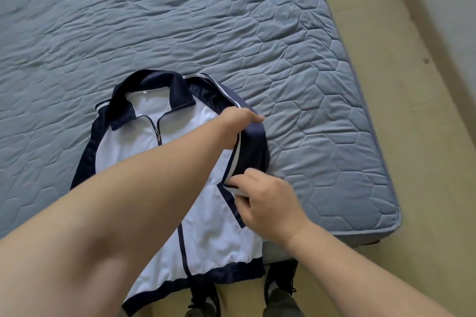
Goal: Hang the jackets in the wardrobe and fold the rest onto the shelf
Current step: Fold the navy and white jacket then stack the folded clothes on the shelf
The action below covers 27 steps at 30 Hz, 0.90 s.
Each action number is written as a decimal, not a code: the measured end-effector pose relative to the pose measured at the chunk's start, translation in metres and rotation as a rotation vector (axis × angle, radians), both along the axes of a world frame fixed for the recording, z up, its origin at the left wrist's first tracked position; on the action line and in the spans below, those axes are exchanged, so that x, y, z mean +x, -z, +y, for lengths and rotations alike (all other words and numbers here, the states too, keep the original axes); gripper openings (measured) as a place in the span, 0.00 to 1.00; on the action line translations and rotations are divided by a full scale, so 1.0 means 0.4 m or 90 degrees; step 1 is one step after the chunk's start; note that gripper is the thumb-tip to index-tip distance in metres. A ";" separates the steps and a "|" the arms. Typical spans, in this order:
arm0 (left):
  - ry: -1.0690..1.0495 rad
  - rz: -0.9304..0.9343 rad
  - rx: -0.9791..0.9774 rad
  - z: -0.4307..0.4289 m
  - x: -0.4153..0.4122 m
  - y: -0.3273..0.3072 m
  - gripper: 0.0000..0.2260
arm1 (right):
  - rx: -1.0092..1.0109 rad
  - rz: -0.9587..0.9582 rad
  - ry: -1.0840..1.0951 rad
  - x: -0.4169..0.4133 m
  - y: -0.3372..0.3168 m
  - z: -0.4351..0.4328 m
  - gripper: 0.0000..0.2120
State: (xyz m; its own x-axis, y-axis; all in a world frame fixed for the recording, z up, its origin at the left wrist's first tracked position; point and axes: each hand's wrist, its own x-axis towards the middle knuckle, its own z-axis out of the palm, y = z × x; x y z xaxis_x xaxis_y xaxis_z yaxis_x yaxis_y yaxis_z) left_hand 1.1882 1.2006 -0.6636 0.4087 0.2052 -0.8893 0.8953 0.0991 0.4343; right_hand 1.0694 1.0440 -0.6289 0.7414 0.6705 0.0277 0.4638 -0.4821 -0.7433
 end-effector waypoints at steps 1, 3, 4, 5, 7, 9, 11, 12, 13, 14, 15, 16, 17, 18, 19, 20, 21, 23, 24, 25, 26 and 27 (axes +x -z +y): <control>-0.001 -0.008 0.042 0.008 0.001 0.005 0.24 | -0.039 0.076 -0.020 -0.013 0.006 0.010 0.13; -0.057 -0.028 0.065 0.037 -0.006 0.013 0.15 | -0.122 0.202 -0.061 -0.040 0.026 0.028 0.20; -0.101 -0.032 0.061 0.057 -0.014 0.018 0.14 | -0.167 0.241 -0.091 -0.052 0.035 0.038 0.25; -0.133 -0.035 0.060 0.077 -0.027 0.021 0.14 | -0.206 0.263 -0.130 -0.064 0.042 0.049 0.30; -0.169 -0.029 0.076 0.127 -0.072 0.037 0.14 | -0.255 0.282 -0.213 -0.096 0.048 0.081 0.39; -0.164 -0.015 0.119 0.169 -0.125 0.064 0.15 | -0.272 0.317 -0.267 -0.127 0.056 0.109 0.43; -0.128 0.001 0.188 0.214 -0.198 0.093 0.15 | -0.283 0.380 -0.301 -0.161 0.073 0.149 0.43; -0.100 0.015 0.222 0.233 -0.238 0.105 0.14 | -0.286 0.427 -0.318 -0.177 0.083 0.167 0.41; -0.069 0.031 0.241 0.249 -0.281 0.114 0.13 | -0.287 0.478 -0.336 -0.191 0.096 0.184 0.38; -0.039 0.049 0.240 0.262 -0.324 0.122 0.12 | -0.290 0.527 -0.347 -0.204 0.109 0.198 0.35; -0.011 0.070 0.224 0.269 -0.366 0.130 0.10 | -0.299 0.568 -0.343 -0.213 0.124 0.207 0.32; 0.017 0.093 0.204 0.272 -0.407 0.137 0.09 | -0.314 0.597 -0.324 -0.220 0.142 0.214 0.31; 0.037 0.112 0.183 0.272 -0.447 0.142 0.08 | -0.332 0.606 -0.291 -0.224 0.160 0.218 0.31; 0.047 0.124 0.169 0.268 -0.486 0.148 0.08 | -0.350 0.590 -0.247 -0.223 0.177 0.220 0.31; 0.050 0.128 0.162 0.262 -0.521 0.155 0.08 | -0.368 0.557 -0.193 -0.218 0.194 0.219 0.31; 0.053 0.126 0.157 0.256 -0.553 0.163 0.08 | -0.382 0.522 -0.132 -0.212 0.212 0.217 0.31; 0.057 0.124 0.146 0.248 -0.584 0.171 0.10 | -0.393 0.497 -0.071 -0.203 0.227 0.214 0.30; 0.076 0.133 0.119 0.233 -0.635 0.189 0.15 | -0.407 0.470 0.023 -0.185 0.253 0.211 0.30; 0.099 0.146 0.121 0.229 -0.656 0.197 0.16 | -0.410 0.464 0.052 -0.175 0.264 0.213 0.31; 0.126 0.156 0.133 0.227 -0.676 0.205 0.16 | -0.412 0.456 0.078 -0.165 0.272 0.218 0.32; 0.143 0.160 0.150 0.227 -0.692 0.211 0.14 | -0.410 0.441 0.106 -0.155 0.280 0.225 0.32; 0.141 0.159 0.167 0.232 -0.707 0.216 0.13 | -0.404 0.420 0.143 -0.144 0.288 0.235 0.32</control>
